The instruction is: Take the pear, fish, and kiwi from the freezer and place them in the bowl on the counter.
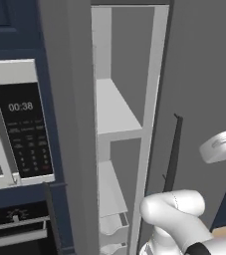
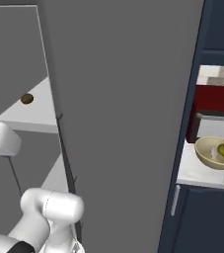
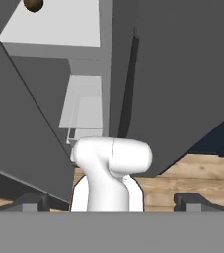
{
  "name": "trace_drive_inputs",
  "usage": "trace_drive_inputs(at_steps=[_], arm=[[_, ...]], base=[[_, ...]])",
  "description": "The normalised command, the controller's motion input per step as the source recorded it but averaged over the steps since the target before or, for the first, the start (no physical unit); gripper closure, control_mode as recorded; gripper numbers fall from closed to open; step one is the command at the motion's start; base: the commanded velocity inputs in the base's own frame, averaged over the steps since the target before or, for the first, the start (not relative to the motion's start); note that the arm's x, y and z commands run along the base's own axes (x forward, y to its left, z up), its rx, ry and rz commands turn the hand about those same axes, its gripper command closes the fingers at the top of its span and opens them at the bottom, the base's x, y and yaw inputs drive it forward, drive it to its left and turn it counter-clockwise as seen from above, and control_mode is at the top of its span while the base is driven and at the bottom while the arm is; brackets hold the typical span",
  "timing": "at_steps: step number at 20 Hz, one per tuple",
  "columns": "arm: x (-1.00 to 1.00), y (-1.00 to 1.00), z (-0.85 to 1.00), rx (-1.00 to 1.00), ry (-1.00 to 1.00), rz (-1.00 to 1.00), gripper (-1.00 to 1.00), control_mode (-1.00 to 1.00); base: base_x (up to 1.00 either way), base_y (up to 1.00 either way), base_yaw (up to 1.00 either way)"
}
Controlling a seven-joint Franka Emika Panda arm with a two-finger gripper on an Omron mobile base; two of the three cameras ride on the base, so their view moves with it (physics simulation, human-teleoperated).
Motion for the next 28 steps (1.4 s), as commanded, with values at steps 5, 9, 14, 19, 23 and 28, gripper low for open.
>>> trace_drive_inputs(at_steps=[5,9,14,19,23,28], arm=[[0.0,0.0,0.0,0.0,0.0,0.0,-1.0,1.0],[0.0,0.0,0.0,0.0,0.0,0.0,-1.0,1.0],[0.0,0.0,0.0,0.0,0.0,0.0,-1.0,1.0],[0.0,0.01,0.0,0.0,0.0,0.01,-1.0,-1.0],[0.0,0.08,-0.02,0.0,0.0,0.04,-1.0,-1.0],[0.09,0.3,-0.05,0.0,-0.01,0.18,-1.0,-1.0]], base=[[0.0,0.51,0.03],[0.0,0.47,0.04],[0.0,0.44,0.06],[0.0,0.2,0.07],[0.0,0.0,0.0],[0.0,0.0,0.0]])
